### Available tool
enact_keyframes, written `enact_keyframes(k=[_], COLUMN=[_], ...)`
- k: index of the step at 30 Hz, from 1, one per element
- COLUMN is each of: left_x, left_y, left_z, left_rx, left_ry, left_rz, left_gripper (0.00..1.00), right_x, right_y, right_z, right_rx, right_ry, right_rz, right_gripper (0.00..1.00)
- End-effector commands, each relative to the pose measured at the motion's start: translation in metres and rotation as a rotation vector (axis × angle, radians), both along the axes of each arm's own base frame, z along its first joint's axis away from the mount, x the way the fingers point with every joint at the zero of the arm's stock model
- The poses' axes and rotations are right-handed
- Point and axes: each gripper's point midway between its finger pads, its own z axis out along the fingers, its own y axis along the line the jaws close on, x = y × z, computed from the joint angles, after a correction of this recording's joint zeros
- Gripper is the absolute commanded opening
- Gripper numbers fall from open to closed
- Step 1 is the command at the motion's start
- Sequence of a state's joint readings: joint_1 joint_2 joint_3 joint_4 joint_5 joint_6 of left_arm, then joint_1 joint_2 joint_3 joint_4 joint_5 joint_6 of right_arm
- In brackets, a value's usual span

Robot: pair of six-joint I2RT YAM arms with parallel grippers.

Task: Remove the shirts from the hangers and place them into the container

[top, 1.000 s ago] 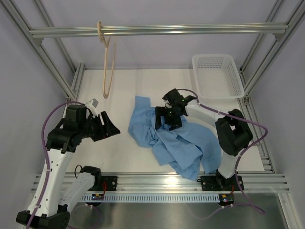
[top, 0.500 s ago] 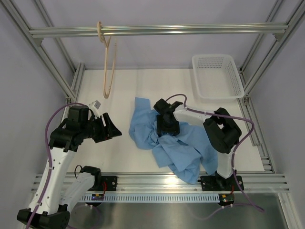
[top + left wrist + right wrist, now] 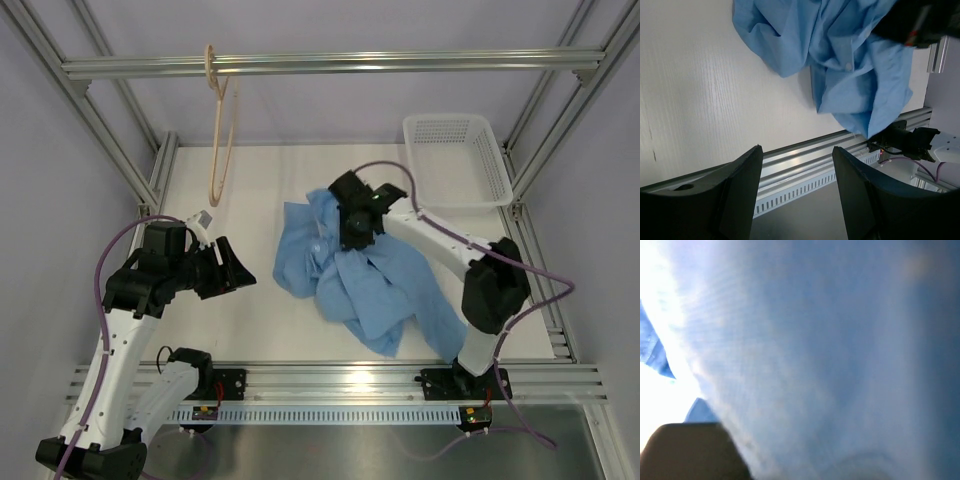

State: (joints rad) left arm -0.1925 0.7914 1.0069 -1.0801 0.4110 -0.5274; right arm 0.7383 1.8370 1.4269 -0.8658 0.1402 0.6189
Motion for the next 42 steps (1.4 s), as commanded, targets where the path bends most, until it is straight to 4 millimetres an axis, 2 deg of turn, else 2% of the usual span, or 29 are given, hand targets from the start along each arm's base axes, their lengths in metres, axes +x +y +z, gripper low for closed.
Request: enact_keyframes(k=[1,2,3,4,5,6,7,8,9,10,11,13,14,15,16,18,21,23,26,28,29,32,38,42], left_x=[0.001,0.000,0.000,0.000,0.002,0.002,0.003,0.003,0.004,0.005,0.005,0.007,0.007,0.007,0.008,0.008,0.009,0.008,0.007,0.006,0.006,0.005,0.003,0.002], left_y=[-0.009,-0.010,-0.011,-0.012,-0.013,-0.014,-0.015,-0.015,-0.016,-0.016,-0.017,-0.018,-0.018,-0.018,-0.018,-0.018,-0.018,-0.018,-0.017,-0.017,-0.017,-0.016,-0.015,-0.016], left_z=[0.009,0.009,0.009,0.011,0.012,0.014,0.016,0.017,0.019,0.021,0.022,0.025,0.026,0.026,0.026,0.026,0.025,0.024,0.021,0.019,0.018,0.019,0.016,0.015], left_rx=[-0.048,-0.054,-0.062,-0.069,-0.074,-0.081,-0.085,-0.088,-0.092,-0.096,-0.101,-0.111,-0.112,-0.113,-0.111,-0.110,-0.110,-0.111,-0.108,-0.105,-0.106,-0.106,-0.101,-0.104], left_ry=[-0.047,-0.046,-0.047,-0.049,-0.056,-0.061,-0.063,-0.068,-0.072,-0.076,-0.078,-0.081,-0.082,-0.082,-0.081,-0.079,-0.070,-0.065,-0.053,-0.045,-0.042,-0.040,-0.032,-0.024], left_rz=[-0.045,-0.045,-0.050,-0.049,-0.050,-0.051,-0.051,-0.051,-0.052,-0.049,-0.049,-0.047,-0.047,-0.047,-0.045,-0.041,-0.036,-0.038,-0.034,-0.031,-0.028,-0.023,-0.020,-0.020], left_gripper=[0.63,0.63,0.63,0.63,0.63,0.63,0.62,0.62,0.62,0.62,0.62,0.62,0.62,0.62,0.62,0.62,0.62,0.62,0.62,0.62,0.62,0.62,0.62,0.62], right_x=[0.060,0.069,0.068,0.090,0.096,0.092,0.110,0.116,0.119,0.125,0.135,0.145,0.147,0.147,0.159,0.170,0.180,0.190,0.206,0.218,0.223,0.241,0.278,0.305], right_y=[0.000,-0.008,-0.004,-0.029,-0.035,-0.033,-0.056,-0.064,-0.063,-0.072,-0.091,-0.105,-0.107,-0.122,-0.126,-0.136,-0.147,-0.162,-0.184,-0.192,-0.203,-0.234,-0.255,-0.270], right_z=[0.198,0.220,0.245,0.278,0.292,0.301,0.321,0.327,0.336,0.339,0.342,0.336,0.334,0.340,0.327,0.317,0.318,0.312,0.312,0.313,0.312,0.305,0.287,0.259], right_rx=[0.357,0.434,0.574,0.690,0.766,0.875,0.974,1.044,1.239,1.343,1.448,1.724,1.794,1.857,1.895,1.896,1.861,1.855,1.898,1.873,1.854,1.748,1.437,1.227], right_ry=[-0.403,-0.425,-0.400,-0.455,-0.457,-0.408,-0.456,-0.452,-0.410,-0.406,-0.417,-0.371,-0.354,-0.425,-0.379,-0.413,-0.494,-0.554,-0.638,-0.685,-0.709,-0.776,-0.783,-0.766], right_rz=[-0.068,-0.107,-0.089,-0.177,-0.189,-0.148,-0.222,-0.249,-0.256,-0.269,-0.313,-0.355,-0.351,-0.305,-0.351,-0.367,-0.332,-0.352,-0.359,-0.348,-0.366,-0.468,-0.508,-0.528], right_gripper=[0.00,0.00,0.00,0.00,0.00,0.00,0.00,0.00,0.00,0.00,0.00,0.00,0.00,0.00,0.00,0.00,0.00,0.00,0.00,0.00,0.00,0.00,0.00,0.00])
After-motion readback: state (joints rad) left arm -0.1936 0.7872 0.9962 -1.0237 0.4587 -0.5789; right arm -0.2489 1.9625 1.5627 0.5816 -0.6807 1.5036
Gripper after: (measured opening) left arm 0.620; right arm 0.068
